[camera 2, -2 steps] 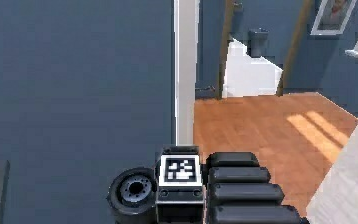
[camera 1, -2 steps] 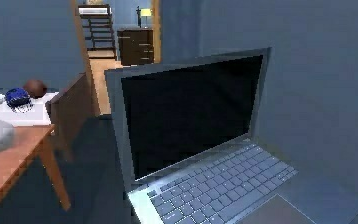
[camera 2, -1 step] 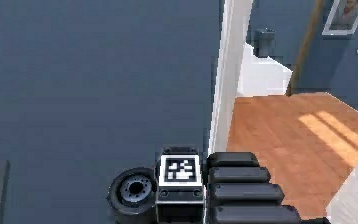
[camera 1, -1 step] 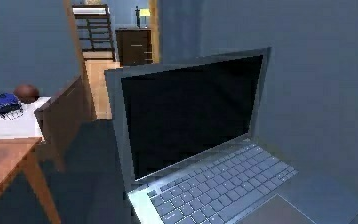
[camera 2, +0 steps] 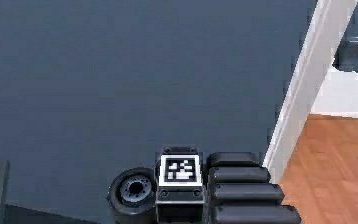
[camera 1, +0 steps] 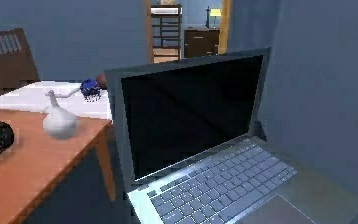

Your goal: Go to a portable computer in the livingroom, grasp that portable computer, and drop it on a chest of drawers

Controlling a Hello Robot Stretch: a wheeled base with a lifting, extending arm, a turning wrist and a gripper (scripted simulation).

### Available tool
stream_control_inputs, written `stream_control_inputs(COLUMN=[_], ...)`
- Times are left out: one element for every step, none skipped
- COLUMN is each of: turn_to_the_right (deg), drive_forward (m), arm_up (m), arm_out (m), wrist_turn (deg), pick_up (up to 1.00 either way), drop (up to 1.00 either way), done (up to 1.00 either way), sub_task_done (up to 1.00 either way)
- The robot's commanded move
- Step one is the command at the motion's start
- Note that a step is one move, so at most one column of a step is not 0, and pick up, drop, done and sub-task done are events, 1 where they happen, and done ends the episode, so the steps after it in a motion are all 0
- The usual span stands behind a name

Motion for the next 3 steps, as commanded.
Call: stream_control_inputs(turn_to_the_right=[0.0,-6.0,0.0], drive_forward=[1.0,0.0,0.35], arm_up=[0.0,0.0,0.0], arm_out=[0.0,0.0,0.0], wrist_turn=[0.0,0.0,0.0], pick_up=[0.0,0.0,0.0], drop=[0.0,0.0,0.0], done=[0.0,0.0,0.0], sub_task_done=[0.0,0.0,0.0])
